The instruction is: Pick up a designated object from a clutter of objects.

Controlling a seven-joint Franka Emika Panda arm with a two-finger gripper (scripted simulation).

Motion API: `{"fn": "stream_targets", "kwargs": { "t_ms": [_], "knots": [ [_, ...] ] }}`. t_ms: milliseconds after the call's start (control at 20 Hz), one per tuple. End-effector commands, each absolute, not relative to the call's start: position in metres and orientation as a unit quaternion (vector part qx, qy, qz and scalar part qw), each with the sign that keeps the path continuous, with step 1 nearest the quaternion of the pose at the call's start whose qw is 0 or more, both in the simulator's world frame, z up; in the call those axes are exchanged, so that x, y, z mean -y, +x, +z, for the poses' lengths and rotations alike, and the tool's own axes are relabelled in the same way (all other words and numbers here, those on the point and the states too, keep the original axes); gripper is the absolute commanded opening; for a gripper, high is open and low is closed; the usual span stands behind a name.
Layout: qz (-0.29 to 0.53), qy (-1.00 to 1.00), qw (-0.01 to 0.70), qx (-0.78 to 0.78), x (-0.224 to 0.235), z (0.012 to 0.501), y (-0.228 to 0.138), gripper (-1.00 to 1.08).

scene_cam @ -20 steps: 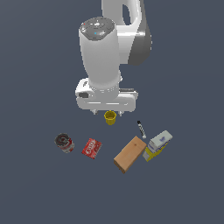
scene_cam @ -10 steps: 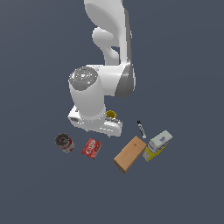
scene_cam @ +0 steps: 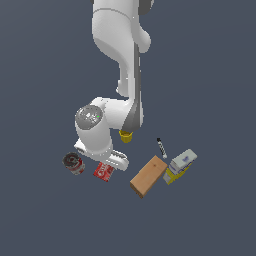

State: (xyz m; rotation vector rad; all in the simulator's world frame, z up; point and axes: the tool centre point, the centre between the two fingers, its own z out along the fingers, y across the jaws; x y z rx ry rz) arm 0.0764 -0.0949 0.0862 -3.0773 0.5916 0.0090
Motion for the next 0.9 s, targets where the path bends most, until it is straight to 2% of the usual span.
{"fn": "stream_targets", "kwargs": {
  "t_ms": [0,550,850],
  "knots": [
    [0.001,-0.980,0.002,-0.197,0.100,0.076,0.078,1.00],
    [0.001,-0.979,0.000,-0.203,0.104,0.061,0.078,1.00],
    [0.000,-0.979,0.000,-0.204,0.105,0.034,0.077,1.00]
  ]
}}
